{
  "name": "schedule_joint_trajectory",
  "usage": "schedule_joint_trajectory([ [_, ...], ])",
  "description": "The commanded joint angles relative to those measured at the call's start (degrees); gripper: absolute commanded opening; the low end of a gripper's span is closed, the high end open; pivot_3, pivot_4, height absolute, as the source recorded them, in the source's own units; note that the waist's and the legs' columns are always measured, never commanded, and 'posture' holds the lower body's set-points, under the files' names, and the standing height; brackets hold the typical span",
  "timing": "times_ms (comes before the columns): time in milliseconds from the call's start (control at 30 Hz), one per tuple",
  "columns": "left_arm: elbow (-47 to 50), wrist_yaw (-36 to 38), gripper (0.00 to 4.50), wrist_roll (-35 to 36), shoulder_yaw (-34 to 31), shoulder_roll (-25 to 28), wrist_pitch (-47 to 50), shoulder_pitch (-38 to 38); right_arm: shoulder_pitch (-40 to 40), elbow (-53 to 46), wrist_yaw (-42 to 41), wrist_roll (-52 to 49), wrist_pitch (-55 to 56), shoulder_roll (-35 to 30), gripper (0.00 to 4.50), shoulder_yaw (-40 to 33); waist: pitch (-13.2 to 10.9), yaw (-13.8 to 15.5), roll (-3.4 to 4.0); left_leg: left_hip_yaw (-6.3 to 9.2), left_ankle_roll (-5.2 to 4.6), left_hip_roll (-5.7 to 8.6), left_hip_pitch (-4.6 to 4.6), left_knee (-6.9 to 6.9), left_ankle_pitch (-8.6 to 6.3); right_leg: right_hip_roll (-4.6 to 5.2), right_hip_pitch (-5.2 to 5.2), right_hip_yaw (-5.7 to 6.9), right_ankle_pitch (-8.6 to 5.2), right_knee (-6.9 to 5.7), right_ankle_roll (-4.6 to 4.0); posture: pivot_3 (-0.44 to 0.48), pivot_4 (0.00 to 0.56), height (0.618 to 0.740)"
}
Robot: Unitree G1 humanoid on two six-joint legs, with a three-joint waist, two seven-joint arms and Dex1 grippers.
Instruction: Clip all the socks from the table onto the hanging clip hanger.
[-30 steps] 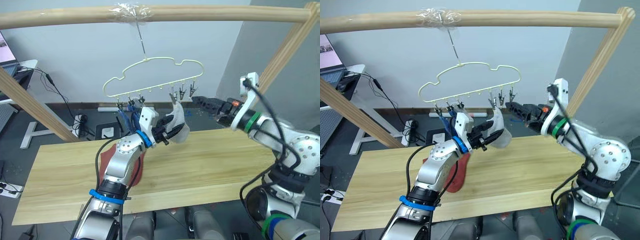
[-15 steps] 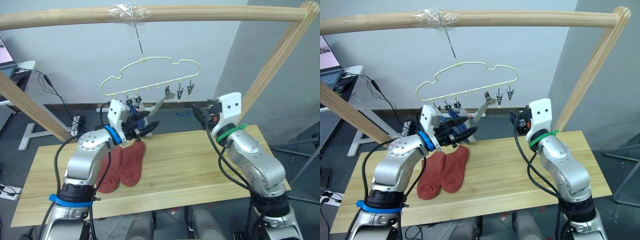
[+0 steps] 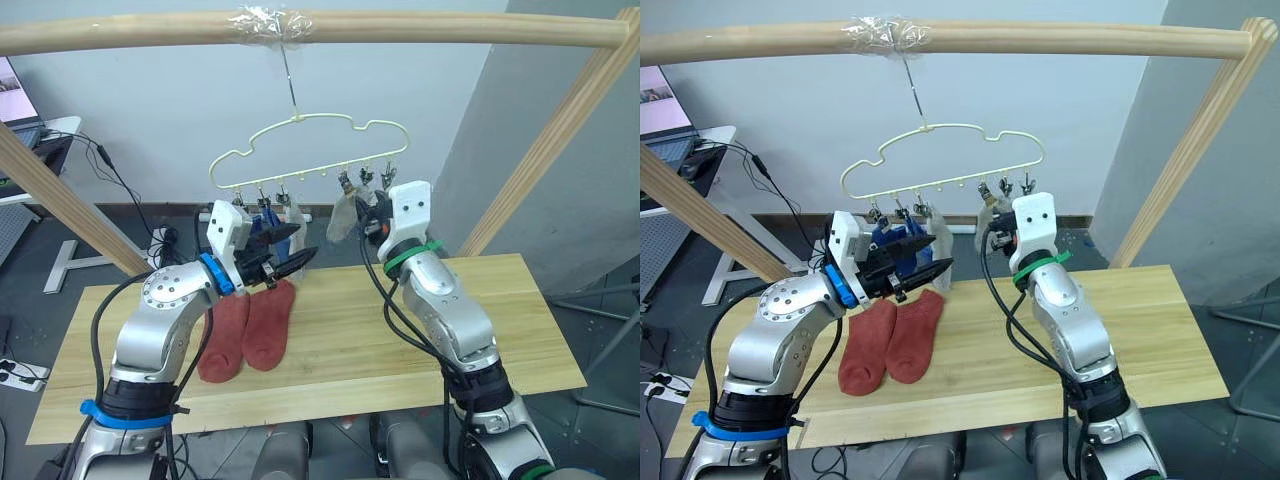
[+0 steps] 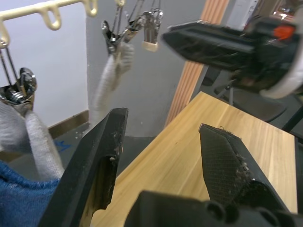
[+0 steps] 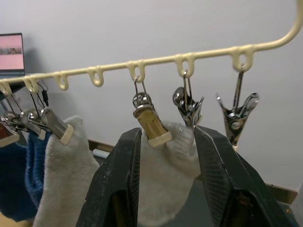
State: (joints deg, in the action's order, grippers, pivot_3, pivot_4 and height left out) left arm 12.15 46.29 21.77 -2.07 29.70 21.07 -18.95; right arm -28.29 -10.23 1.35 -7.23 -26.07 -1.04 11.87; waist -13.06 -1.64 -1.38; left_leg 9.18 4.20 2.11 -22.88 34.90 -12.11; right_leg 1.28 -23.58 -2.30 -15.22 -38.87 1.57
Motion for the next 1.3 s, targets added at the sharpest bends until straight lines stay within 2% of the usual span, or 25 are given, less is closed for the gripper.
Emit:
schedule_joint_trajectory([
  [33,2.8,-0.6,2.74,1.1,-1.0,0.3,0.0,-0.1,-2.3,2.1,1.8,-0.4,2.4,3.3,1.80,-3.8,0.0,0.0,0.00,0.00,0.00,-0.01,0.00,0.00,0.00,0.00,0.00,0.00,0.00,0.00,0.00,0.083,0.182,0.740],
  [367,5.1,-1.5,2.74,1.8,-1.4,1.2,1.1,1.1,-6.9,9.8,2.4,2.1,5.5,5.6,1.80,-6.3,0.0,0.0,0.00,-0.02,0.00,0.06,0.01,-0.01,0.00,-0.01,-0.01,-0.01,0.03,-0.02,-0.06,0.115,0.178,0.740],
  [800,6.1,-2.7,2.74,1.8,-1.8,1.4,1.8,1.8,-10.0,14.0,1.7,1.7,6.3,9.5,1.80,-7.2,0.0,0.1,0.01,-0.01,0.00,0.07,0.02,-0.01,0.00,-0.01,-0.02,0.00,0.04,-0.05,-0.07,0.130,0.177,0.740],
  [1300,5.8,-3.3,2.74,1.5,-1.5,1.4,1.6,1.4,-18.3,26.6,1.2,0.1,12.4,10.7,1.80,-10.1,0.0,0.2,0.01,-0.02,0.01,0.10,0.02,-0.02,0.00,-0.02,-0.04,0.00,0.05,-0.07,-0.09,0.138,0.175,0.740],
])
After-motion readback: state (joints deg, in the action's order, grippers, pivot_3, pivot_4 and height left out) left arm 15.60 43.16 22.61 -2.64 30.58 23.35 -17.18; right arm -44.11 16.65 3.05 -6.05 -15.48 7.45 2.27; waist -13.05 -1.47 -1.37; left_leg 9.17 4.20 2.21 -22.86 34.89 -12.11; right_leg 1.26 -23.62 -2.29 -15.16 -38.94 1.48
